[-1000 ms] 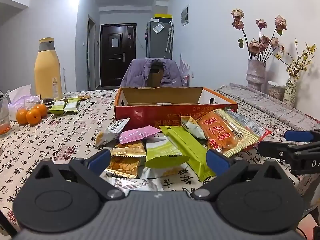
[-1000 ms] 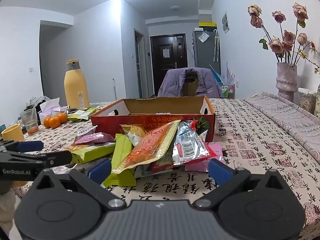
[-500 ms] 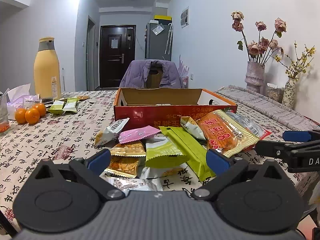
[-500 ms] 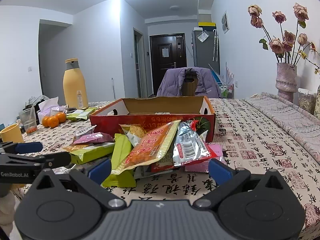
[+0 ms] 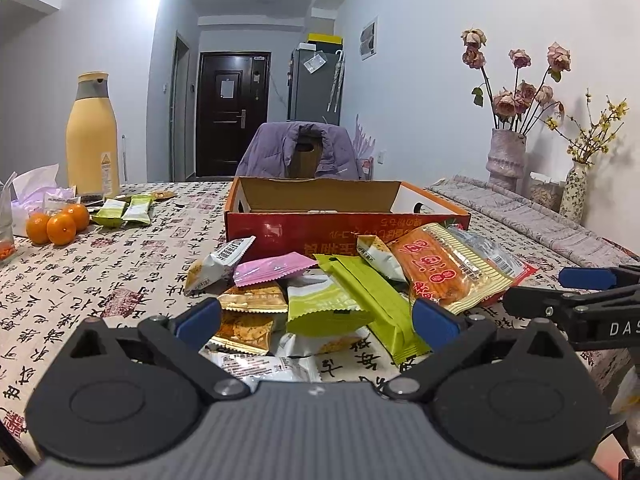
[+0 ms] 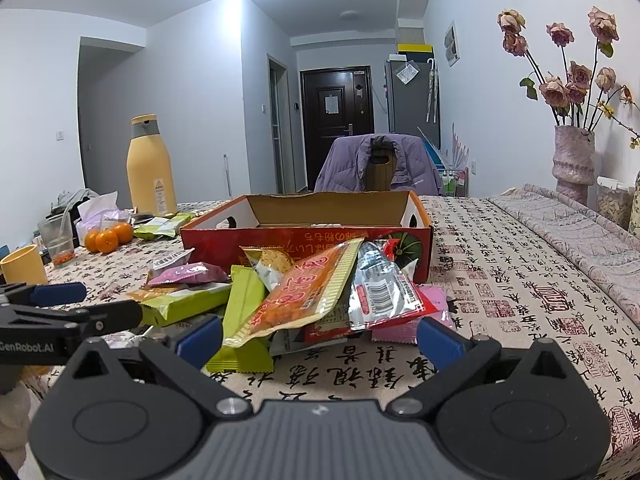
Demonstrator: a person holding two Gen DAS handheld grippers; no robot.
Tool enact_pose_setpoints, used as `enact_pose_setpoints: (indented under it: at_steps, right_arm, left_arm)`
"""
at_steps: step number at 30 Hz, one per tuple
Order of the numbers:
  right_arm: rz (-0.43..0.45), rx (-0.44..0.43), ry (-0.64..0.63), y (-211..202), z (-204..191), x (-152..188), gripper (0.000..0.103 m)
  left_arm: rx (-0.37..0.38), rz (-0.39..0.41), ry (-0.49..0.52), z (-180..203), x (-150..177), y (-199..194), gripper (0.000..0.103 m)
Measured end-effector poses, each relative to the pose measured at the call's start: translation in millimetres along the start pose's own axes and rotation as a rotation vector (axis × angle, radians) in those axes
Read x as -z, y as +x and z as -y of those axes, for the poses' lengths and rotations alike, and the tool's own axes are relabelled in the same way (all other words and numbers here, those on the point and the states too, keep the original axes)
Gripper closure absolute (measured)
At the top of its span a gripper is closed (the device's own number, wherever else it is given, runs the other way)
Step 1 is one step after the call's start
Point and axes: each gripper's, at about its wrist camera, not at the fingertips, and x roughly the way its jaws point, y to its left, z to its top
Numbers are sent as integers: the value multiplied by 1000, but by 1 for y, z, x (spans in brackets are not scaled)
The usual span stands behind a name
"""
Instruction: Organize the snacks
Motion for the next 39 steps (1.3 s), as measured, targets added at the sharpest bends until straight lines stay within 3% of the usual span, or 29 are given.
enact_pose_setpoints:
  at_steps: [39]
  right_arm:
    - [8,1,-2,-4,1,-1,0]
  left_arm:
    - [8,9,7,4,0,-6,0]
